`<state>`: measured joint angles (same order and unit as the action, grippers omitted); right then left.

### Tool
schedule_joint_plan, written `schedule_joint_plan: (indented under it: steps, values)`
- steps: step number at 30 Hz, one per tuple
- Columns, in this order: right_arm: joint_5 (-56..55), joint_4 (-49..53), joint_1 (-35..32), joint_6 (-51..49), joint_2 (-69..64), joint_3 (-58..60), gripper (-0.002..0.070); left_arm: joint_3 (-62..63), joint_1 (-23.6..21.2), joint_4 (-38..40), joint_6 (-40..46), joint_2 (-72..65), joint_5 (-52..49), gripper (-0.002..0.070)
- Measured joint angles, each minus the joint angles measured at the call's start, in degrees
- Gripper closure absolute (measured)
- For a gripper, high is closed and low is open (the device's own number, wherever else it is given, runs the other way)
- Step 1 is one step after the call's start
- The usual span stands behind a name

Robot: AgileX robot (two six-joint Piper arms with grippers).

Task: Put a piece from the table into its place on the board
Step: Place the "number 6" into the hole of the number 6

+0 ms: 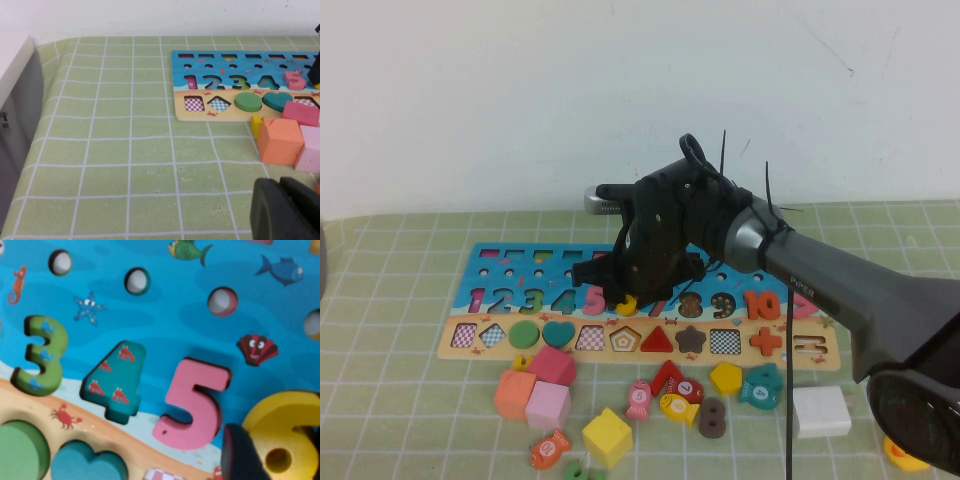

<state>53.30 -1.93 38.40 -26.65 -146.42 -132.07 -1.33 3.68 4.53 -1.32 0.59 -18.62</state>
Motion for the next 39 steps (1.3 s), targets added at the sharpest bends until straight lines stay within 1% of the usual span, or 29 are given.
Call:
schedule_joint_plan:
  steps: [9, 13, 17, 27, 30, 39]
  values:
    - [-0.2, 0.0, 0.0, 0.0, 0.0, 0.0, 0.0402, 0.0, 0.0, 0.0, 0.0, 0.0, 0.0, 0.0678]
    - [0.4, 0.0, -0.1, -1.0, 0.0, -0.1, 0.0351, 0.0, 0.0, 0.0, 0.0, 0.0, 0.0, 0.0678]
    - [0.9, 0.0, -0.1, -1.8, 0.0, -0.1, 0.0330, 0.0, 0.0, 0.0, 0.0, 0.0, 0.0, 0.0678]
    - [2.7, 0.1, -0.1, -2.1, 0.7, -0.1, 0.0328, 0.0, 0.0, 0.0, 0.0, 0.0, 0.0, 0.0678]
    - [2.9, 0.5, -0.1, -2.1, 1.2, -0.1, 0.0335, 0.0, 0.0, 0.0, 0.0, 0.0, 0.0, 0.0678]
    - [4.5, 3.0, -0.2, -2.1, 1.4, -0.1, 0.0414, 0.0, 0.0, 0.0, 0.0, 0.0, 0.0, 0.0678]
